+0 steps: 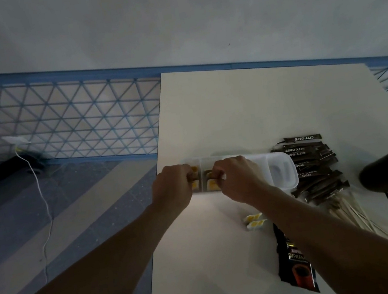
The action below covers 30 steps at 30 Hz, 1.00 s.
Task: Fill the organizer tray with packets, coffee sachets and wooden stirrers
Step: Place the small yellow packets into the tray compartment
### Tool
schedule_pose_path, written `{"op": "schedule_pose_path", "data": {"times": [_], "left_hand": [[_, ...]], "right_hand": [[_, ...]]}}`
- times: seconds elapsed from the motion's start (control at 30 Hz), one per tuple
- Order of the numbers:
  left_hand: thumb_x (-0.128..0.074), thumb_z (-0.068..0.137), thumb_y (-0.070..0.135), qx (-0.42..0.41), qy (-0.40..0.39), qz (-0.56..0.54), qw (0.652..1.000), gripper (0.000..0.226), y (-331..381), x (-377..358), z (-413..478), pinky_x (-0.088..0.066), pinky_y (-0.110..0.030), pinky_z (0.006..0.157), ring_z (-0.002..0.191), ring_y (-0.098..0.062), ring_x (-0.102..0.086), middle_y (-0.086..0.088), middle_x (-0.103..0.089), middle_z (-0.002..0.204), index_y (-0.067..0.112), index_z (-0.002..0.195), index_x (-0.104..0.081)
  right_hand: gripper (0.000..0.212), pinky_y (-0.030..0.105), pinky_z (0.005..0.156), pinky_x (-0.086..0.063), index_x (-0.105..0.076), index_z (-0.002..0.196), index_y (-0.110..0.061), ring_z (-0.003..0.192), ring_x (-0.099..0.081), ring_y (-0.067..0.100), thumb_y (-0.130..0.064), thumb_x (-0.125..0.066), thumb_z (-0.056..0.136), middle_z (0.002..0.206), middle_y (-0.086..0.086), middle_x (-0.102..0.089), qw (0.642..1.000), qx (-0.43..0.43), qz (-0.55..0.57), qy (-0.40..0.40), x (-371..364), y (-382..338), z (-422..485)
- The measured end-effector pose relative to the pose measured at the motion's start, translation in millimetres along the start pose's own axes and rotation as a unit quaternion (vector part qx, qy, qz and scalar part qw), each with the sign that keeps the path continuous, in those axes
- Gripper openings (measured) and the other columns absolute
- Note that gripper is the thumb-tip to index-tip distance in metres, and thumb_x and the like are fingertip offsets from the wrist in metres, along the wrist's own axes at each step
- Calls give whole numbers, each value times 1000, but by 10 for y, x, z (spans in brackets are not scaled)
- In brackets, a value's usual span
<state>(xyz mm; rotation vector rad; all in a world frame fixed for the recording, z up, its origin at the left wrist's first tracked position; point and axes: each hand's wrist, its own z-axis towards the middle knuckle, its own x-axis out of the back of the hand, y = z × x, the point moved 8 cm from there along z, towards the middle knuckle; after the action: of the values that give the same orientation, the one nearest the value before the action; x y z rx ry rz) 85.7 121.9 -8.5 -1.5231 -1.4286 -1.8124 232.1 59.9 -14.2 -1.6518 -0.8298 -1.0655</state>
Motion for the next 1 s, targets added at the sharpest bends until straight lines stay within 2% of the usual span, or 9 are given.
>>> {"op": "schedule_pose_path", "data": {"times": [0.13,0.3,0.57,0.8,0.9,1.0], "left_hand": [[-66,85,17,-11,11,16,1000,14,32,-1,17,-54,-31,62,77,-25,-67,-1,-72,84,25,94,-73],[-64,83,17,3,41,21,999,17,50,69,81,-38,-26,59,78,-26,-66,-1,-72,86,28,94,-72],[-74,80,27,-25,12,-14,1000,26,40,-10,90,-45,-27,67,90,-25,-67,1,-71,102,26,105,-68],[-83,72,28,-31,4,-42,999,33,92,84,42,-43,-25,64,81,-16,-63,5,-71,97,24,102,-69],[-84,71,27,-23,10,-67,997,31,121,135,-11,-43,-24,64,78,-11,-57,8,-70,96,27,99,-69],[-81,75,24,-28,16,-95,995,25,198,163,-85,-46,-24,66,81,-14,-64,6,-72,94,26,97,-72]], "right_hand": [[16,30,64,-47,-70,85,-31,80,-64,23,-20,-62,79,87,-7,-72,1000,4,2,9,22,-3,16],[18,32,62,-51,-70,82,-26,74,-62,22,-11,-61,75,82,-6,-71,999,19,4,36,74,-31,21],[21,31,65,-47,-69,90,-27,81,-63,23,-14,-62,76,91,-6,-72,999,24,25,28,50,-23,1],[22,33,73,-52,-68,93,-30,89,-64,21,-16,-65,76,98,-8,-72,999,15,33,19,144,36,-42],[19,28,69,-47,-69,92,-30,90,-64,18,-19,-66,77,97,-10,-72,999,7,35,30,205,74,-102],[15,24,62,-38,-71,91,-30,86,-65,15,-21,-67,80,92,-12,-73,997,-1,48,58,304,130,-214]]}}
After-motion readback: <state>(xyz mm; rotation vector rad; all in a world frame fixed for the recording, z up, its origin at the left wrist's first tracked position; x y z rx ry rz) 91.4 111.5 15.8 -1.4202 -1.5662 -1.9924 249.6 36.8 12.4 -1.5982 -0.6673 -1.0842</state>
